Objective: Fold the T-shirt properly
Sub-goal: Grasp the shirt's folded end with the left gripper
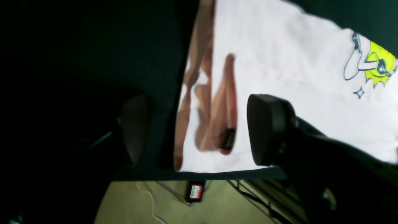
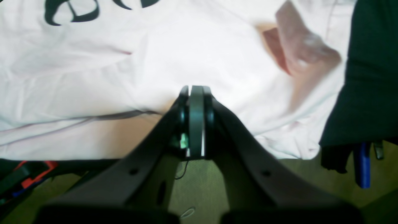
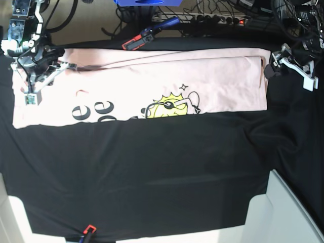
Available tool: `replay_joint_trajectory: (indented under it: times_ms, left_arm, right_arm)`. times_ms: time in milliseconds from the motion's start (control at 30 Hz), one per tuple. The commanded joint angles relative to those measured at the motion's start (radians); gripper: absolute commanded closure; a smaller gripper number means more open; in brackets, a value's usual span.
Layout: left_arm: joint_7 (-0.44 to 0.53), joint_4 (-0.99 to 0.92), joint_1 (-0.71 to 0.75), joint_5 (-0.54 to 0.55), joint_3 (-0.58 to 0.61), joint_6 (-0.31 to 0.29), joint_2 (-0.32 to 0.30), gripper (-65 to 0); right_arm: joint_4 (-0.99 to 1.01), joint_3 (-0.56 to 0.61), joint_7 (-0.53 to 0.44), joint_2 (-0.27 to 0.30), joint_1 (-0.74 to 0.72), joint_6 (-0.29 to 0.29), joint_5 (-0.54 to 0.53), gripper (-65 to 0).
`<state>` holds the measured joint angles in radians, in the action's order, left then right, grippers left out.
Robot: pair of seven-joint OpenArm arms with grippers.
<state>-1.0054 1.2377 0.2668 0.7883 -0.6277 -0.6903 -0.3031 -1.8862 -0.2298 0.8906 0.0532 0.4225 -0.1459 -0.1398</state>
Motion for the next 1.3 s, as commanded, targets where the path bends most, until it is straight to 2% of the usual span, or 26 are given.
replay_joint_trajectory:
  times_ms: [0,167,300,400,500,567,800,1067,1267]
  left_arm:
    - [0.012,-0.005,-0.008,0.013,-0.01,-0.008,-0.034,-47.5]
    - [0.015,-0.037,-0.025,0.012,-0.005,-0.008,-0.061,-47.4]
    - [0.066,-0.037,-0.025,0.01,-0.002,-0.008,-0.083,-47.4]
    - [0.067,-0.039,-0.054,-0.048,0.035,-0.008,-0.097,-47.4]
    - [0.069,-0.083,-0.107,-0.165,0.055,-0.008,-0.084,-47.4]
    - [0.069,-0.121,-0.143,-0.192,0.055,-0.008,-0.064,-47.4]
    - [0.066,-0.148,-0.166,-0.194,0.055,-0.008,-0.057,-47.4]
    - [0.066,-0.143,-0.168,-0.194,0.056,-0.008,-0.009,-47.4]
    - [0.066,-0.141,-0.168,-0.194,0.171,-0.008,0.0,-47.4]
  right_arm:
    - [-0.013,-0.004,-0.014,0.006,0.002,0.001,-0.004,0.0]
    - [0.007,-0.003,-0.015,0.004,0.002,0.001,-0.004,0.0]
    - [0.007,-0.003,-0.012,0.003,0.002,0.001,-0.004,0.0]
    - [0.007,-0.003,-0.012,0.003,0.002,0.001,-0.004,0.0]
    - [0.007,-0.003,-0.012,0.003,0.002,0.001,-0.004,0.0]
    - [0.007,-0.001,-0.011,0.003,0.002,0.001,-0.004,0.0]
    - [0.007,-0.001,-0.011,0.004,0.002,0.001,-0.004,0.0]
    - [0.007,-0.001,-0.012,0.004,0.002,0.001,-0.004,0.0]
    - [0.007,-0.001,-0.014,0.004,0.002,0.001,-0.004,0.0]
